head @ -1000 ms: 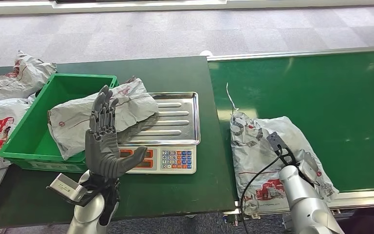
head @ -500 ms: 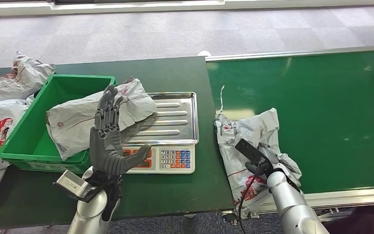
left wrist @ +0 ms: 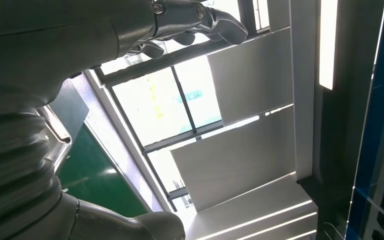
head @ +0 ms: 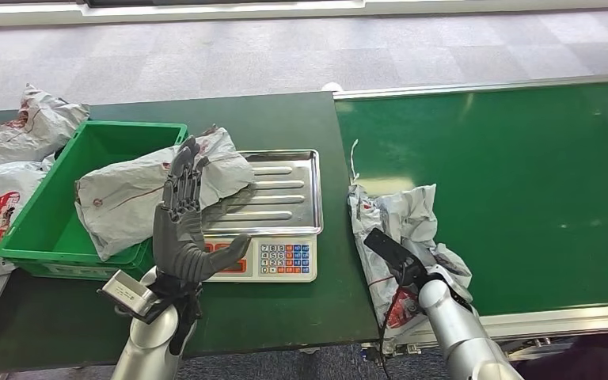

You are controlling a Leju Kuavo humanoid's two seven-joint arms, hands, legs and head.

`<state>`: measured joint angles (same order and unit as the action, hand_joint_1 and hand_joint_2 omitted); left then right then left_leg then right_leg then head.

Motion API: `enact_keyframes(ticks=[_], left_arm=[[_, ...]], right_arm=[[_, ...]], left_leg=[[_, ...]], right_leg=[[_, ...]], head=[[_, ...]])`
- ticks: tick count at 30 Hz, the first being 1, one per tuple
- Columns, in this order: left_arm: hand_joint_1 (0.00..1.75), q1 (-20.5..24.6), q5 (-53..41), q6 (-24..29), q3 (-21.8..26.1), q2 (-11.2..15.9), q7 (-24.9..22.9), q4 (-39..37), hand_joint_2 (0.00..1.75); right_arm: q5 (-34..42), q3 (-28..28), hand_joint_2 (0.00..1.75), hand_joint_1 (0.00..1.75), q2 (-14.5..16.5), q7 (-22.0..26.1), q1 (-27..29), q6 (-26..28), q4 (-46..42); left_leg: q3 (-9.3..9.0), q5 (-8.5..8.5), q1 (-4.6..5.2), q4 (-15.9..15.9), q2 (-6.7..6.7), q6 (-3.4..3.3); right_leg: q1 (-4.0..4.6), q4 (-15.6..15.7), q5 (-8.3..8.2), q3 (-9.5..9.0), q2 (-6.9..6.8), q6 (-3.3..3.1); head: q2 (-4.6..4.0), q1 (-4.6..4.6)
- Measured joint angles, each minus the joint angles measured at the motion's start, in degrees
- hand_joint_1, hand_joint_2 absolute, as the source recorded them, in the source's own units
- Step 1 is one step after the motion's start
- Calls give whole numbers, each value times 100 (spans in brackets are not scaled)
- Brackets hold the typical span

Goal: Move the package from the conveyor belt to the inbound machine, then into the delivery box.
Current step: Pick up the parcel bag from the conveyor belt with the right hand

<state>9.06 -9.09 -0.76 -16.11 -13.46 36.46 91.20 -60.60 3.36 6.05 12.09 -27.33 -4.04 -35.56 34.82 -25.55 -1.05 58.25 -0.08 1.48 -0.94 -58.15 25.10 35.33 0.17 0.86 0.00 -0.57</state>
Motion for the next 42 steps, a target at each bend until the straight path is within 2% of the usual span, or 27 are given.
enact_keyframes(ticks=[8, 12, 15, 19, 23, 26, 31, 37, 40, 42], left_arm=[[0, 1, 2, -3, 0, 3, 0, -10, 175], [0, -14, -7, 26, 4, 6, -8, 4, 175], [0, -63, 5, 84, 46, 9, -27, 49, 175], [0, -181, 73, 102, 152, 11, -20, 140, 175], [0, -243, 83, 103, 205, 11, -12, 201, 175], [0, -265, 83, 103, 230, 11, -11, 222, 175], [0, -285, 81, 118, 240, 11, 16, 234, 175], [0, -289, 78, 130, 240, 8, 49, 230, 175], [0, -252, 73, 138, 235, 1, 81, 221, 175], [0, -189, 79, 142, 206, -8, 119, 203, 175]], right_arm=[[209, -122, 175, 175, 5, -119, 35, 202, -154], [378, -128, 175, 175, 49, -279, 159, 567, -483], [506, -131, 175, 175, 124, -486, 357, 859, -1130], [746, -177, 175, 175, 245, -564, 653, 1291, -2418], [798, -258, 175, 175, 304, -649, 796, 1392, -3460], [838, -281, 175, 175, 329, -599, 893, 1459, -3832], [1147, -291, 175, 175, 434, -278, 1065, 2144, -4544], [1035, -347, 175, 175, 578, -297, 1224, 2621, -5739], [1199, -471, 175, 175, 646, -164, 1078, 2579, -5805], [1373, -676, 175, 175, 711, -29, 736, 2540, -5417]], left_leg=[[5, 1, 1, 0, -8, 0], [12, 0, 1, 0, -13, -1], [18, 0, 1, 0, -17, -1], [22, 0, 1, -1, -17, -1], [22, -1, 1, -1, -21, -1], [23, -1, 2, 0, -22, -2], [22, 0, 5, 0, -24, -2], [23, -3, 4, -1, -23, -3], [30, -3, 4, -4, -18, -3], [29, -1, 4, -6, -11, -1]], right_leg=[[-1, 0, 0, -1, -2, 0], [-1, 0, 2, 1, -6, 1], [-2, 0, 4, 6, -8, 2], [-1, 0, 7, 11, -9, 2], [-2, 0, 11, 9, -15, 5], [-3, 0, 11, 8, -18, 5], [-5, 0, 10, 9, -19, 5], [-4, 0, 13, 9, -19, 5], [-4, 0, 12, 11, -17, 4], [-4, -1, 7, 13, -10, 1]], head=[[0, -1], [0, -2], [0, -1], [0, 0], [0, -1], [0, -2], [0, -1], [0, -1], [0, -2], [0, -2]])
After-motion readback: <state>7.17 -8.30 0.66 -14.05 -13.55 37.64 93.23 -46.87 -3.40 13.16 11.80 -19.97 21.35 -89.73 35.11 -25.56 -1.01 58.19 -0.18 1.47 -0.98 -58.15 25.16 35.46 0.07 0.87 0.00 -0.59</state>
